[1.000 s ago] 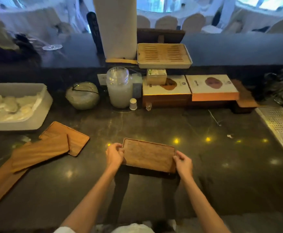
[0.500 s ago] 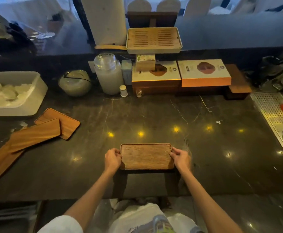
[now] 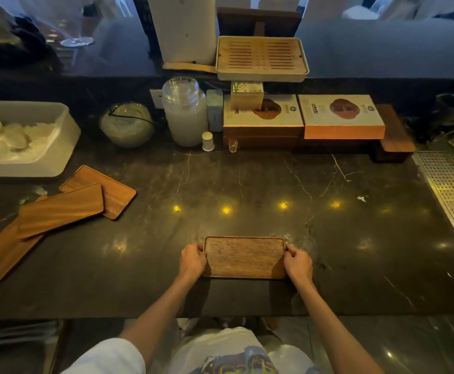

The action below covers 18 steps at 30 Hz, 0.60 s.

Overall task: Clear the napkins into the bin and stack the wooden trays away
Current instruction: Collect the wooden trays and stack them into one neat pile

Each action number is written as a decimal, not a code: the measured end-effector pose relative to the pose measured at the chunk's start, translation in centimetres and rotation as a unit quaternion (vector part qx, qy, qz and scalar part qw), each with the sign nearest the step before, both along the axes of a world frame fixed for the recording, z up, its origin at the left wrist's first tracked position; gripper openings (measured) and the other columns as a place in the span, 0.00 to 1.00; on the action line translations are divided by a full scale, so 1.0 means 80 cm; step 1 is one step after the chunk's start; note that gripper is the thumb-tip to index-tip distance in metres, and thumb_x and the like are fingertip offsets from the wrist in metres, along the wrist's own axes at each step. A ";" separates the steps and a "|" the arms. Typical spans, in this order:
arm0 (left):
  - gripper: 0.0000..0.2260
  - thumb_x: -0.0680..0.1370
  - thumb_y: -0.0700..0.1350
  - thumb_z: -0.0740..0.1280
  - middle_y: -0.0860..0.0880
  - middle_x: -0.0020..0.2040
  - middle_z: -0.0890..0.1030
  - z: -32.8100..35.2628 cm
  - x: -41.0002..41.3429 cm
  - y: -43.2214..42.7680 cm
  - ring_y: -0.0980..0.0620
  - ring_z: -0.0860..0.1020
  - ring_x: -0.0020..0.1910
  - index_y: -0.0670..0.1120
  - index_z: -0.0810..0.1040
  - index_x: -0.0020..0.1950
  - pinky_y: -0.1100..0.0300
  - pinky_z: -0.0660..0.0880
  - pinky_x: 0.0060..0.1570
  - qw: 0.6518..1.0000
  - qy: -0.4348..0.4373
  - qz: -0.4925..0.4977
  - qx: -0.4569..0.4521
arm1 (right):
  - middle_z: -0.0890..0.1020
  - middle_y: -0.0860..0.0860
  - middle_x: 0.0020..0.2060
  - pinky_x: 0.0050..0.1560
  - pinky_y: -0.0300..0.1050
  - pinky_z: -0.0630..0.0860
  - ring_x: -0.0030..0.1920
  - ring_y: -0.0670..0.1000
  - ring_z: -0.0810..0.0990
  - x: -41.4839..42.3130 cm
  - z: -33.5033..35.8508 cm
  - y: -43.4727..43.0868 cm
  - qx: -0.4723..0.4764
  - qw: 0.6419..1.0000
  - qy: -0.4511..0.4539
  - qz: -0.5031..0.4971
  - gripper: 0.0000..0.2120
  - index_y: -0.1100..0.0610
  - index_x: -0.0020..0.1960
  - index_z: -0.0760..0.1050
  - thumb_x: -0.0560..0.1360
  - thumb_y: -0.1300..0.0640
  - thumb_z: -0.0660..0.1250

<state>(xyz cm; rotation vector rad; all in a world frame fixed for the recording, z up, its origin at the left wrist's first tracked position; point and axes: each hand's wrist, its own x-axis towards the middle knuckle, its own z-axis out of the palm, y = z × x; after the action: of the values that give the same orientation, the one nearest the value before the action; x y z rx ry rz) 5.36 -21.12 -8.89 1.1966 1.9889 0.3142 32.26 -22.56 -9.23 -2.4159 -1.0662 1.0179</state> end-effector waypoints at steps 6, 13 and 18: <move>0.08 0.78 0.37 0.65 0.43 0.49 0.84 -0.004 -0.009 0.001 0.50 0.81 0.48 0.40 0.81 0.55 0.59 0.79 0.45 1.000 -0.014 -0.027 0.007 | 0.83 0.54 0.57 0.52 0.41 0.71 0.59 0.55 0.79 -0.002 0.001 -0.008 0.033 0.997 0.073 0.010 0.16 0.56 0.65 0.77 0.79 0.62 0.60; 0.12 0.79 0.40 0.63 0.44 0.57 0.78 -0.007 -0.014 -0.009 0.48 0.78 0.56 0.44 0.77 0.61 0.62 0.77 0.50 0.992 0.023 -0.114 0.055 | 0.76 0.55 0.63 0.64 0.51 0.74 0.62 0.54 0.75 -0.002 -0.001 -0.012 0.040 0.995 0.024 0.085 0.22 0.55 0.74 0.67 0.80 0.55 0.59; 0.29 0.79 0.52 0.61 0.46 0.80 0.52 -0.022 -0.009 -0.062 0.41 0.54 0.77 0.54 0.55 0.79 0.43 0.58 0.74 0.935 0.128 -0.318 0.089 | 0.51 0.50 0.79 0.75 0.62 0.50 0.78 0.59 0.48 -0.006 -0.017 -0.055 0.009 0.932 -0.158 0.326 0.30 0.42 0.79 0.49 0.79 0.38 0.51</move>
<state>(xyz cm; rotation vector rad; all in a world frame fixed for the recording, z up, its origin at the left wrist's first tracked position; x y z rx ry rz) 4.68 -26.05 -10.66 2.0015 1.6800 0.0035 31.76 -26.98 -10.59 -2.2927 -2.0704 0.7805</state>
